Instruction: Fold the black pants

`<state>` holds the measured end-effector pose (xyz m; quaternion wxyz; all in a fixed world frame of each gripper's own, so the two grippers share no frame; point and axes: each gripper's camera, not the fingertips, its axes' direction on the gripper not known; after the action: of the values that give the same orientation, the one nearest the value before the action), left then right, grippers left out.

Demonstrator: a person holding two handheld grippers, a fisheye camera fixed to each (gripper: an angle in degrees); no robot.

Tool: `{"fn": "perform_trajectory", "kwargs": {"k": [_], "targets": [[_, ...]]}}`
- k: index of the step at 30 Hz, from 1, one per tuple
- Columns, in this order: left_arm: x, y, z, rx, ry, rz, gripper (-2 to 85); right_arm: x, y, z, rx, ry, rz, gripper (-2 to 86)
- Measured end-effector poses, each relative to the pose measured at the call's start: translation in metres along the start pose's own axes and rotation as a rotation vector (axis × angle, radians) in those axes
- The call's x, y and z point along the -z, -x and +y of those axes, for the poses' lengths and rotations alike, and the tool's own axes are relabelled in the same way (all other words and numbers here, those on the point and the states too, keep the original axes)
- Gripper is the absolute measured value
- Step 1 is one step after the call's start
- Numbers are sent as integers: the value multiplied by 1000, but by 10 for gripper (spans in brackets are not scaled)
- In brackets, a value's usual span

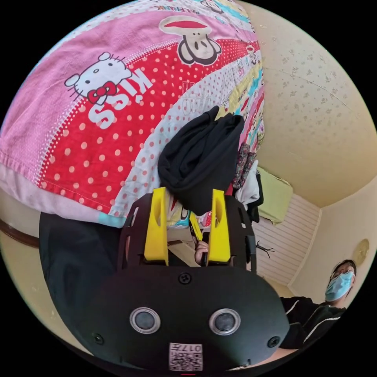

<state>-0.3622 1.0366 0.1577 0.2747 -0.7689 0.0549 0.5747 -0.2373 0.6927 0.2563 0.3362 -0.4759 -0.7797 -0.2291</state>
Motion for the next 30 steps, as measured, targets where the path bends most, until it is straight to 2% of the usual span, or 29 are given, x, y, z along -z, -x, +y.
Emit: {"fn": "perform_trajectory", "kwargs": {"k": [5,12,16,21,26,30], "targets": [[-2,0,-1,91,-19,-29,175,7,-6,-22,-27,-9,-35,204],[-7,-3,-10,149,-45,76,180,16,-22,-39,-71,-112,-126,220],[-15,-6,-19,177,-31,101,178,10,-18,-54,-69,-119,-81,229],[-16,2,-24,317,-107,232,167,6,-18,-67,-100,-165,-67,236],[-3,-9,-25,388,-110,256,132,5,-27,-76,-119,-195,-62,215],[12,-31,-22,360,-103,293,111,3,-49,-88,-165,-187,-214,196]]}}
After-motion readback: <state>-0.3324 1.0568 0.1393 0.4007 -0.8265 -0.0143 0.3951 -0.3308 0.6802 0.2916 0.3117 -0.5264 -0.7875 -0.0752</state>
